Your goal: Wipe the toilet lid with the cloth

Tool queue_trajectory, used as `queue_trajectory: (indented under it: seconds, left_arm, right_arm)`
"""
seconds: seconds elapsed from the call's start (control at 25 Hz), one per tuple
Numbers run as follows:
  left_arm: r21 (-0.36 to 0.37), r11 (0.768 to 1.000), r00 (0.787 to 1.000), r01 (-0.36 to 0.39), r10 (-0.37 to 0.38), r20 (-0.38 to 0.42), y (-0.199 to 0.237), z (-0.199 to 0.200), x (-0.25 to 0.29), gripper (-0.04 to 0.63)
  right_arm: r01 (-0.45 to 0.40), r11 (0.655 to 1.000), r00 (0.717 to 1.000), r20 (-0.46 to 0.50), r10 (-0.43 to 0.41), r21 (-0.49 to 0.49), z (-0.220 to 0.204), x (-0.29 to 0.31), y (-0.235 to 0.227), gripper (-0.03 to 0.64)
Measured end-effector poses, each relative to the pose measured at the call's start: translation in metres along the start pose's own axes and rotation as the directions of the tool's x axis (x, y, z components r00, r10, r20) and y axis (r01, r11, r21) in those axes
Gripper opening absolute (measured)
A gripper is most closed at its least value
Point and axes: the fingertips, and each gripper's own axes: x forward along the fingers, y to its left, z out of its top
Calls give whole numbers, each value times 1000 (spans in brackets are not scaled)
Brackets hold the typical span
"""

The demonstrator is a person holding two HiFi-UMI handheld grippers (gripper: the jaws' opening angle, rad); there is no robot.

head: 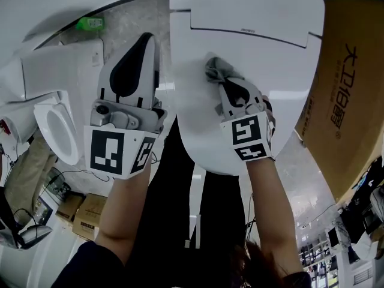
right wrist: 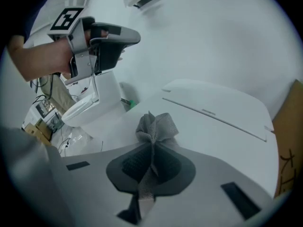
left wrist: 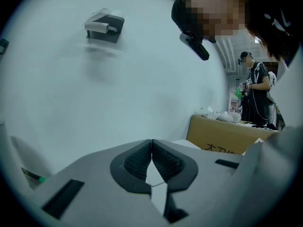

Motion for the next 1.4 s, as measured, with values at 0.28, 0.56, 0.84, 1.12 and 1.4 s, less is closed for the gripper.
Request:
queue_trajectory:
  seconds: [0.28, 0.56, 0.84, 1.12, 1.4]
  left_arm:
    - [6, 1000, 1000, 10, -10, -1, -6, 1, 3, 20]
    - [11, 1000, 1000, 12, -12, 1, -8, 4, 3, 20]
    - [10, 1000, 1000, 12, -12, 3, -7, 5, 1, 20]
    - [7, 1000, 1000, 4, -4, 2, -3, 2, -3, 20]
    - [-1, 1000, 1000, -3, 3, 3, 1, 1, -5, 20]
  right_arm:
    - [133, 987, 991, -16, -132, 89, -30, -34, -62, 34]
    - [293, 940, 956, -54, -288, 174, -70, -73, -129, 34]
    - [420, 882, 907, -97, -409, 215, -102, -105, -175, 34]
    - [460, 816, 885, -104, -454, 351, -120, -121, -184, 34]
    - [478, 773, 869, -93, -487, 417, -122, -121, -181, 34]
